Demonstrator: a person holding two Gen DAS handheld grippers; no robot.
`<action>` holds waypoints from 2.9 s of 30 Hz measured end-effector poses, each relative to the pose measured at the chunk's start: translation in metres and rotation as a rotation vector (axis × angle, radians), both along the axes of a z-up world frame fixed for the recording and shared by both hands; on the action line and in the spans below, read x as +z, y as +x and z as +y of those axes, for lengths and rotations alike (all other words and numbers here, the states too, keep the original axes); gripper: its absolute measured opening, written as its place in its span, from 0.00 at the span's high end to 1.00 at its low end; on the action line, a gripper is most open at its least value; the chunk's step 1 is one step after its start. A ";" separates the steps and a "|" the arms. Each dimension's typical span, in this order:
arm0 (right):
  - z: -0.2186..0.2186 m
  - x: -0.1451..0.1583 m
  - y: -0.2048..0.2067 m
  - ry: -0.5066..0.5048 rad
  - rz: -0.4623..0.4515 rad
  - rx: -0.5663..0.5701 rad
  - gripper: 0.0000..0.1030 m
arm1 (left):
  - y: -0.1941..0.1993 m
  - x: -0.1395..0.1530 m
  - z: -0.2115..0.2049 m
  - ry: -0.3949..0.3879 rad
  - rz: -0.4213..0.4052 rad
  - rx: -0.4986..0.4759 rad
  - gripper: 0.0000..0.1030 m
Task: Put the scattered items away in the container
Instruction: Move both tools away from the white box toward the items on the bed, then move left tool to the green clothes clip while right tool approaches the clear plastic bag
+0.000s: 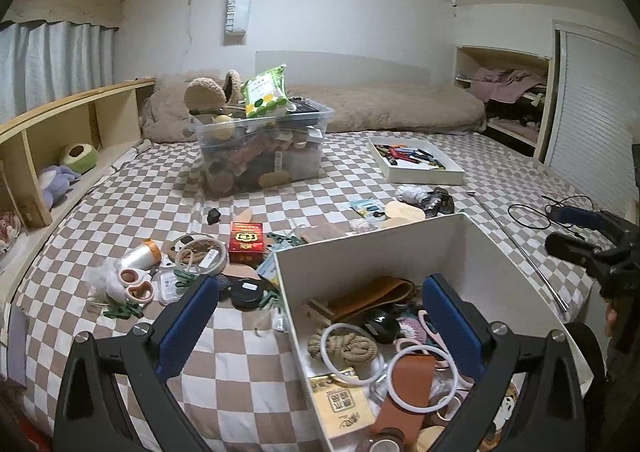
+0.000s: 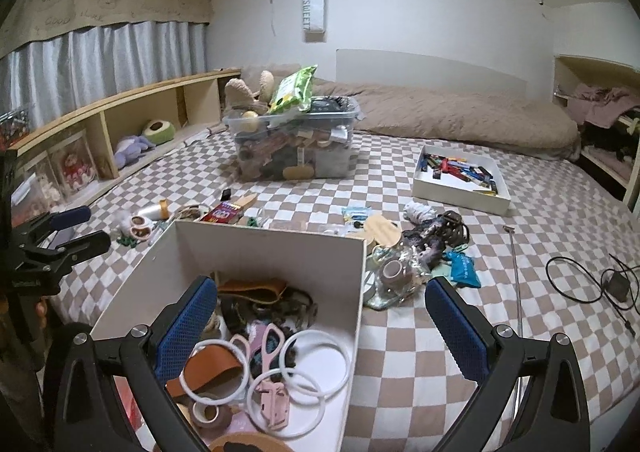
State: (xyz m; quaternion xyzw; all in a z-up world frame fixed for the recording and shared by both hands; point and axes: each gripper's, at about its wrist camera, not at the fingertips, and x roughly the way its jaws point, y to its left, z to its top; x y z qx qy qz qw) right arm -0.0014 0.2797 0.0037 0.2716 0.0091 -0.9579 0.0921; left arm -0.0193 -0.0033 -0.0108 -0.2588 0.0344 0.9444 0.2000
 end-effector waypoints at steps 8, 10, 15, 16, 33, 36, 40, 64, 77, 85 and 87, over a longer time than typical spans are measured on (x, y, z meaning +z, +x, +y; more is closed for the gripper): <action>0.023 0.001 -0.010 -0.057 0.016 -0.038 0.00 | -0.012 -0.003 -0.024 0.020 0.019 0.053 0.00; 0.028 -0.001 -0.013 -0.057 0.014 -0.058 0.00 | -0.018 -0.007 -0.032 0.031 0.008 0.063 0.00; 0.045 -0.007 -0.022 -0.057 0.001 -0.122 0.00 | -0.040 -0.020 -0.057 0.054 -0.042 0.124 0.00; 0.050 -0.010 -0.025 -0.060 -0.005 -0.140 0.00 | -0.046 -0.024 -0.063 0.056 -0.056 0.144 0.00; 0.087 -0.037 -0.053 -0.092 -0.086 -0.271 0.00 | -0.108 -0.059 -0.142 0.057 -0.183 0.393 0.02; 0.092 -0.041 -0.059 -0.096 -0.102 -0.287 0.00 | -0.120 -0.065 -0.153 0.100 -0.208 0.422 0.03; 0.097 -0.046 -0.068 -0.094 -0.121 -0.300 0.00 | -0.137 -0.071 -0.159 0.167 -0.254 0.435 0.14; 0.123 -0.079 -0.140 -0.142 -0.187 -0.357 0.00 | -0.218 -0.124 -0.111 0.212 -0.476 0.386 0.52; 0.155 -0.117 -0.143 -0.426 -0.231 -0.359 0.00 | -0.221 -0.141 -0.107 0.234 -0.459 0.419 0.73; 0.139 -0.120 -0.155 -0.564 -0.263 -0.246 0.00 | -0.199 -0.139 -0.107 0.228 -0.454 0.393 0.82; 0.133 -0.119 -0.161 -0.568 -0.267 -0.231 0.00 | -0.192 -0.138 -0.108 0.248 -0.459 0.381 0.82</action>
